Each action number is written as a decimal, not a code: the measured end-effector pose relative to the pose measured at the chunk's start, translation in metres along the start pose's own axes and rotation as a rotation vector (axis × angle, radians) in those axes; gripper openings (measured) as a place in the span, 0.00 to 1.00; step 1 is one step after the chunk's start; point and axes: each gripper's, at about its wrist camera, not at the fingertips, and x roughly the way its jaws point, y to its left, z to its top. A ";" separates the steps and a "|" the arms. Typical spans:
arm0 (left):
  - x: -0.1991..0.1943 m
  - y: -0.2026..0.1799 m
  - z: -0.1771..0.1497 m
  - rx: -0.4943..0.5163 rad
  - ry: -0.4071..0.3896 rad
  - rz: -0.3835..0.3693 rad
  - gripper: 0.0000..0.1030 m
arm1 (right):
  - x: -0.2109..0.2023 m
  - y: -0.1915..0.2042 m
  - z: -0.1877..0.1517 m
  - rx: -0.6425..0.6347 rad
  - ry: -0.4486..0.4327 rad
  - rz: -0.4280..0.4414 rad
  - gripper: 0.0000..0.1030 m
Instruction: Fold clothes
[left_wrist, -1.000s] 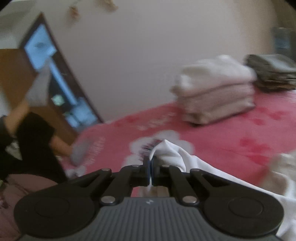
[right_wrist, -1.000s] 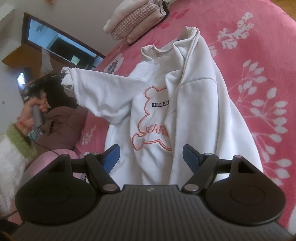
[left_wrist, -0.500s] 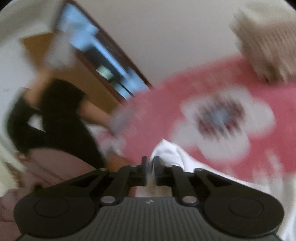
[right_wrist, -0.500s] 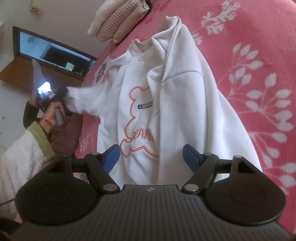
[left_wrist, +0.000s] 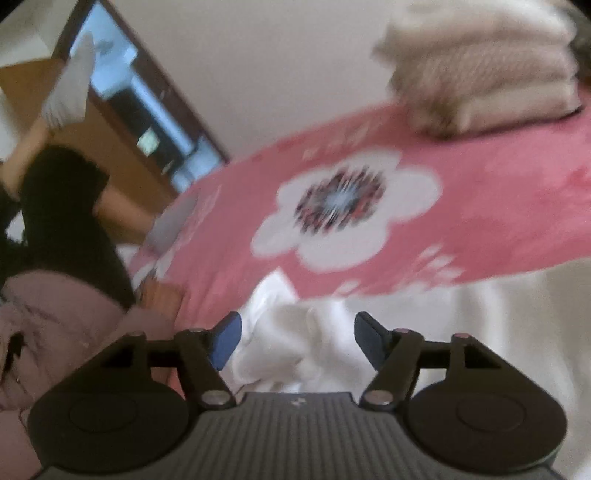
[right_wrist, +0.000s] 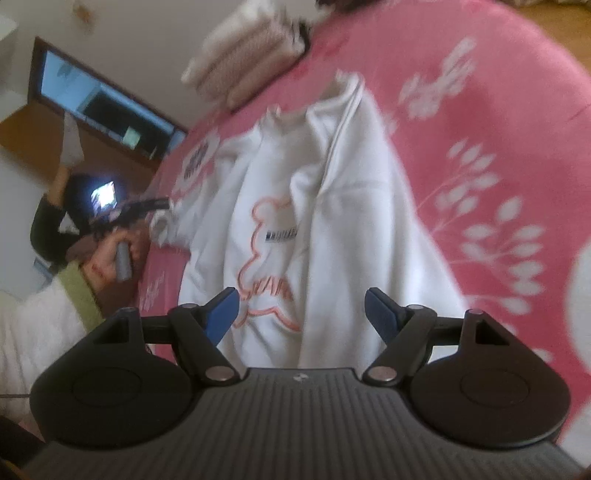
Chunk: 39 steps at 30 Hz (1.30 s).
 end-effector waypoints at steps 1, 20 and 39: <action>-0.016 -0.007 -0.003 0.017 -0.019 -0.049 0.73 | -0.010 -0.003 -0.002 0.002 -0.027 -0.015 0.73; -0.196 -0.144 -0.115 0.321 -0.061 -0.717 0.76 | -0.047 0.014 -0.095 -0.183 0.192 0.013 0.72; -0.200 -0.137 -0.143 0.322 -0.075 -0.697 0.76 | 0.029 -0.018 -0.173 0.250 0.492 0.180 0.18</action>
